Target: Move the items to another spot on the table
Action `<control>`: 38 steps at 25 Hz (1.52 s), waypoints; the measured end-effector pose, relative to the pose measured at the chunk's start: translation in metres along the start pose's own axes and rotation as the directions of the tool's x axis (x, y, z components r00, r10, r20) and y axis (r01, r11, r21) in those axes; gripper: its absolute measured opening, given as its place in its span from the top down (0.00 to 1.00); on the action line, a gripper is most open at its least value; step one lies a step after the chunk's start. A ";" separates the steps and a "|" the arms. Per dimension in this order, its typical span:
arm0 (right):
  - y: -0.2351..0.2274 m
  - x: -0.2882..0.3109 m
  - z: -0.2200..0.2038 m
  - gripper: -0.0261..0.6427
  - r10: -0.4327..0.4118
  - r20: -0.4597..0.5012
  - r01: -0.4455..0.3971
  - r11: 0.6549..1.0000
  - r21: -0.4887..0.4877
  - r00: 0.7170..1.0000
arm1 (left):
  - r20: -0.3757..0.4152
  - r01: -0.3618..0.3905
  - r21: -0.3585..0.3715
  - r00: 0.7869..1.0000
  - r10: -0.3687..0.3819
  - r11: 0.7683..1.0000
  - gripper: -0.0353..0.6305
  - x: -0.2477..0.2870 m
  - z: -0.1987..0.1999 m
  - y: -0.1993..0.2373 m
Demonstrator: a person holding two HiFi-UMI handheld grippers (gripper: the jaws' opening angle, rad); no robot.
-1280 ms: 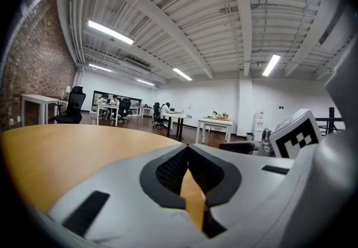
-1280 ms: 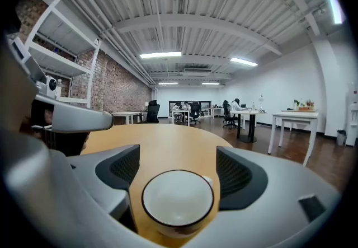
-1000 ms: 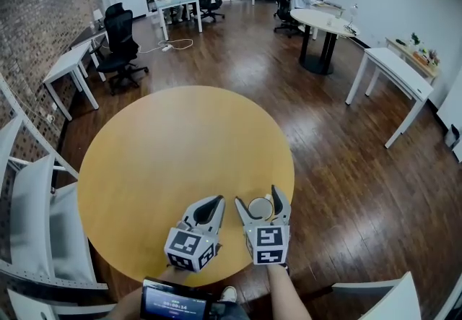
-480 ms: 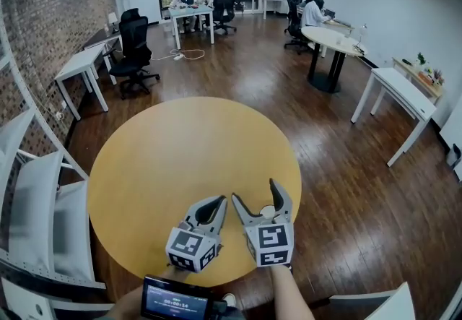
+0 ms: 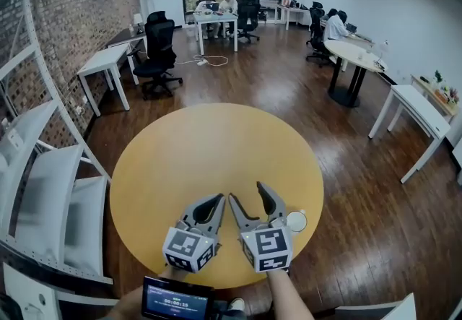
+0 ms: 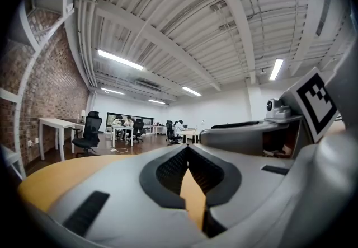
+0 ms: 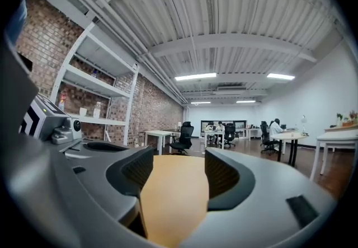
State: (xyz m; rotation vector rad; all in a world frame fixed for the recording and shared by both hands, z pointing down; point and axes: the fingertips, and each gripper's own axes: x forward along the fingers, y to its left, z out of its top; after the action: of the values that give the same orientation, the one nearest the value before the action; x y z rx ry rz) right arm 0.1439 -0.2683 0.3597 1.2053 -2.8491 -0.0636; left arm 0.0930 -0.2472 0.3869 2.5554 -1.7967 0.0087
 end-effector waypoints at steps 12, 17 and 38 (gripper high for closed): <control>0.116 0.035 0.024 0.96 0.105 0.052 -0.103 0.994 -0.026 0.993 | 0.042 -0.117 0.027 0.992 0.116 0.993 0.94 -0.078 0.027 0.082; 0.161 0.041 0.025 0.96 0.158 0.062 -0.161 0.986 0.040 0.986 | 0.055 -0.139 0.055 0.989 0.136 0.989 0.94 -0.104 0.028 0.104; 0.180 0.034 0.023 0.96 0.134 0.057 -0.134 0.991 -0.012 0.989 | 0.049 -0.115 0.047 0.992 0.112 0.992 0.94 -0.121 0.020 0.099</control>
State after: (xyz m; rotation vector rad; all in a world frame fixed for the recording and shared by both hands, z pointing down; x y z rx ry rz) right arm -0.0095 -0.1671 0.3483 1.0235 -2.9681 -0.1063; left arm -0.0418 -0.1670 0.3664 2.5018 -1.9809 -0.0043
